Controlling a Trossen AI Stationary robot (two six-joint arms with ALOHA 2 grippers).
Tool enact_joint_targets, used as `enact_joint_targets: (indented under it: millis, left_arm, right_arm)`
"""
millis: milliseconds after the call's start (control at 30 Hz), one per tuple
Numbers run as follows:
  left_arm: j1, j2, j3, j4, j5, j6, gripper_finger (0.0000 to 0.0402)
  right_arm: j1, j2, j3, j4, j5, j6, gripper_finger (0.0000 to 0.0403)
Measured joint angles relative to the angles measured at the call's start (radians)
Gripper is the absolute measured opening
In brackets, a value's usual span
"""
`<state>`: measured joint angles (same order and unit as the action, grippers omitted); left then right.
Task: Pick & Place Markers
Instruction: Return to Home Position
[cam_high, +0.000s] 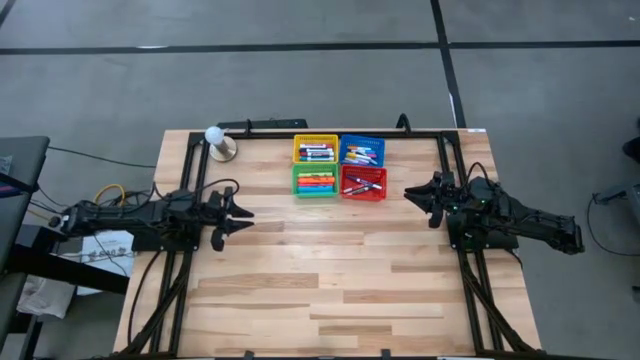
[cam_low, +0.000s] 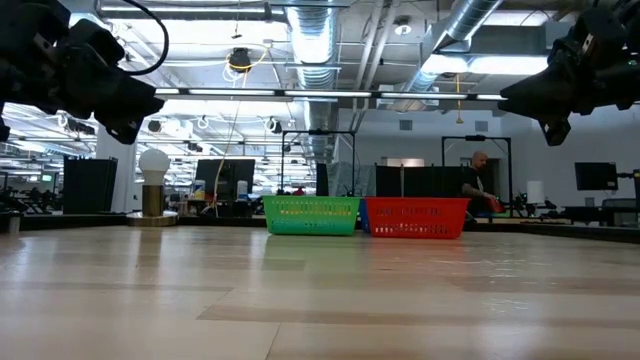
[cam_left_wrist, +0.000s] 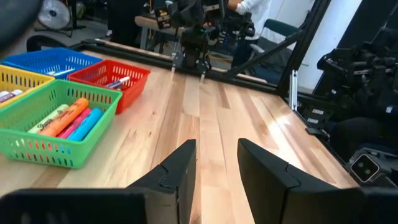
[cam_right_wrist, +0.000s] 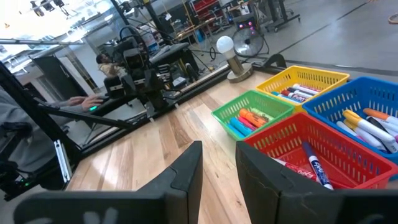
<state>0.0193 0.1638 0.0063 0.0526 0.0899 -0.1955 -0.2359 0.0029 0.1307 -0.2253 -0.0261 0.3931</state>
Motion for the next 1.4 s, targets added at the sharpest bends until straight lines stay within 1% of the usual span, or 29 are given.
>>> enact_joint_targets:
  millis: [333,1400]
  left_arm:
    - [0.0,0.024,0.0,0.001,0.0,0.0,0.0117]
    - [0.0,0.024,0.0,0.001,0.0,0.0,0.0117]
  right_arm:
    - [0.0,0.0,0.0,0.0,0.0,0.0,0.0086]
    - [0.0,0.0,0.0,0.0,0.0,0.0,0.0086]
